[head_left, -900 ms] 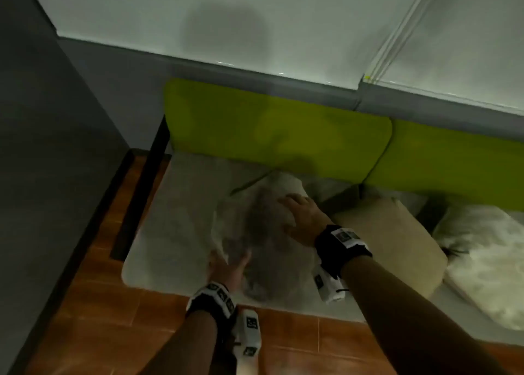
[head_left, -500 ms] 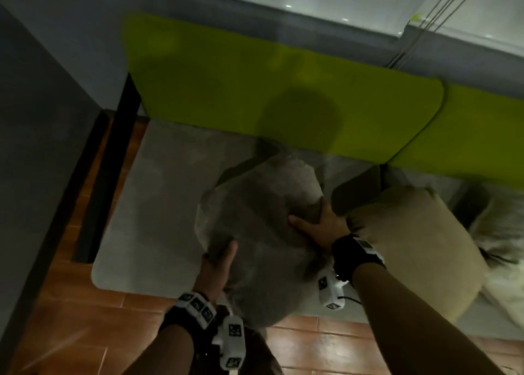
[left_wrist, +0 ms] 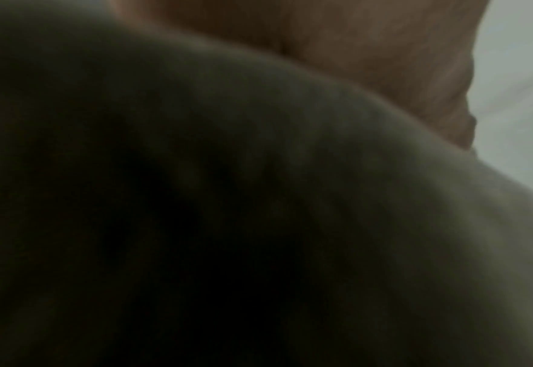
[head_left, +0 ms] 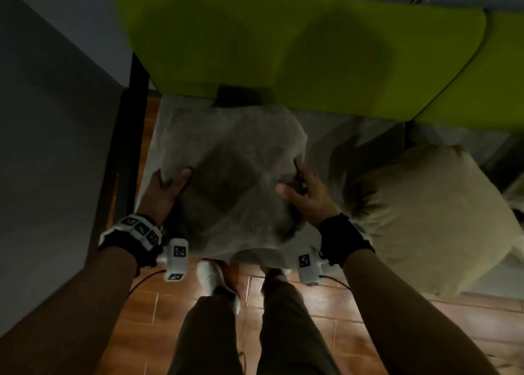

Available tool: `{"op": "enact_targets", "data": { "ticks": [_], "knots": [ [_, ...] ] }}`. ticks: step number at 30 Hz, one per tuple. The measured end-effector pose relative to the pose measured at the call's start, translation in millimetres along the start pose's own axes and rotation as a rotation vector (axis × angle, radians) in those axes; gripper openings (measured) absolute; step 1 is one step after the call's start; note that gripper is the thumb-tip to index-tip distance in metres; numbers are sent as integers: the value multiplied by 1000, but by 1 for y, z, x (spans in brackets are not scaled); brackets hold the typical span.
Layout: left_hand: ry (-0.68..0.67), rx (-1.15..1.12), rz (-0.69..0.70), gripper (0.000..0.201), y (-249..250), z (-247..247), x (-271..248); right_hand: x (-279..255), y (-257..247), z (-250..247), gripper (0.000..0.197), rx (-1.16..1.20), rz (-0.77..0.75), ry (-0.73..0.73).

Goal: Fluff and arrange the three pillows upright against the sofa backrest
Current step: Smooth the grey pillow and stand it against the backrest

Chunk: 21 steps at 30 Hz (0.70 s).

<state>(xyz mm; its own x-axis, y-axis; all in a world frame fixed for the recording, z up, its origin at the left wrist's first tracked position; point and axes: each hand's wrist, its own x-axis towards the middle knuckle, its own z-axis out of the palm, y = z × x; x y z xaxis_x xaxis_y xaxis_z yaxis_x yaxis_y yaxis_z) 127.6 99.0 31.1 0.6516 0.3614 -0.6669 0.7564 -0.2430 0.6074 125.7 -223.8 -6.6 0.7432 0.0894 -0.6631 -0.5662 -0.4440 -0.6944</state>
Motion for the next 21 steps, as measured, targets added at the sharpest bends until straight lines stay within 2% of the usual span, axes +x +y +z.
{"op": "enact_targets", "data": {
  "ticks": [2, 4, 6, 8, 10, 13, 15, 17, 19, 21],
  "knots": [
    [-9, 57, 44, 106, -6, -11, 3, -17, 8, 17, 107, 22, 22, -3],
    [-39, 162, 25, 98, -14, -17, 5, -29, 20, 37, 110, 81, 77, -25],
    [-131, 221, 6, 110, -28, -18, 11, -30, 31, 56, 114, 131, 154, -23],
    [-162, 296, 23, 111, -42, -23, 19, -25, 34, 72, 116, 77, 193, 39],
    [-146, 262, 18, 99, -52, -32, 29, -22, 29, 84, 117, 49, 214, 129],
    [-179, 226, -79, 81, -61, -49, 37, -21, 18, 105, 117, 224, 299, 165],
    [-220, 152, -73, 83, -66, -63, 40, -24, 8, 123, 107, 271, 318, 189],
    [-219, 32, -58, 80, -74, -76, 47, -33, 3, 136, 88, 366, 264, 249],
    [-172, -108, -58, 50, -84, -84, 53, -47, 10, 145, 71, 491, 182, 322],
    [-110, -149, -75, 23, -92, -89, 53, -60, 27, 152, 54, 507, 145, 438]
  ]
}}
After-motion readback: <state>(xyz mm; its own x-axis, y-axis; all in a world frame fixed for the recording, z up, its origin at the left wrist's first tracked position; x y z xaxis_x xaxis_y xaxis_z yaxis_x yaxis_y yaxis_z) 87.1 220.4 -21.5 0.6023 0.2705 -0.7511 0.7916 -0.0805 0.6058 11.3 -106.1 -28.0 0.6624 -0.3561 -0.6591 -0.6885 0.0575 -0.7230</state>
